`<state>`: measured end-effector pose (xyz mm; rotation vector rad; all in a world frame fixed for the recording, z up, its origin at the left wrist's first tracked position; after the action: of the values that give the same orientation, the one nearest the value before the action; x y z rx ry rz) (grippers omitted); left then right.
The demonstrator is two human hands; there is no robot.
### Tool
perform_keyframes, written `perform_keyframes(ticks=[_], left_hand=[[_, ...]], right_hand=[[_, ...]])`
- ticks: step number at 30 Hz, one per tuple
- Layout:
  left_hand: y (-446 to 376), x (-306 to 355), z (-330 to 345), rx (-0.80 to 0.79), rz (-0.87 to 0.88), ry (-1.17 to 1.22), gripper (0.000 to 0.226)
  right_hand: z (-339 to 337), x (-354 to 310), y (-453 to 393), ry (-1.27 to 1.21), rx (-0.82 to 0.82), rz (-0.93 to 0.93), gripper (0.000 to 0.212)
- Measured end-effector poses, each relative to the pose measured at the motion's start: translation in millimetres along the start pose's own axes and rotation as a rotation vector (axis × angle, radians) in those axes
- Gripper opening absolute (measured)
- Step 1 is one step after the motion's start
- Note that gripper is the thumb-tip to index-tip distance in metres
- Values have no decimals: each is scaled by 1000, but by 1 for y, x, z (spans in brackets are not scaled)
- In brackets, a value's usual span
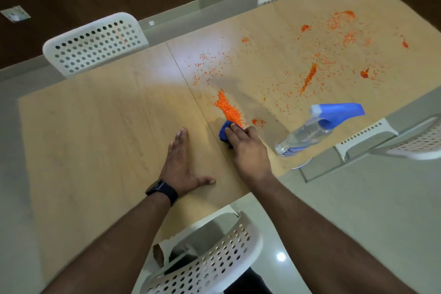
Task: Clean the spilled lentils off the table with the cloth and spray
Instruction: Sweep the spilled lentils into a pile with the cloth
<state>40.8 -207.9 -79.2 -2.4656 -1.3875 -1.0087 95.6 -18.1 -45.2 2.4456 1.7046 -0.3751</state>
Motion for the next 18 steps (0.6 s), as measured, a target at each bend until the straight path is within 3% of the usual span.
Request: perform_keyframes(ticks=[8, 18], left_hand=[[-9, 23, 16, -8, 42, 8, 155], [-22, 37, 26, 14, -18, -8, 163]], right_hand=[[16, 3, 82, 69, -85, -220, 58], [0, 33, -19, 100, -91, 152, 48]])
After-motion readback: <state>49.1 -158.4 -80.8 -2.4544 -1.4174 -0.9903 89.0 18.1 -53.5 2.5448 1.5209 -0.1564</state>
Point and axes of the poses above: each hand's wrist, its own y-axis away from the middle knuckle, its own z-axis out of the palm, x = y × z, the point moved 6 cm from there along -y, towards the middle knuckle, and after that the axes turned 10 degrees about z, right-handed, at the moved point
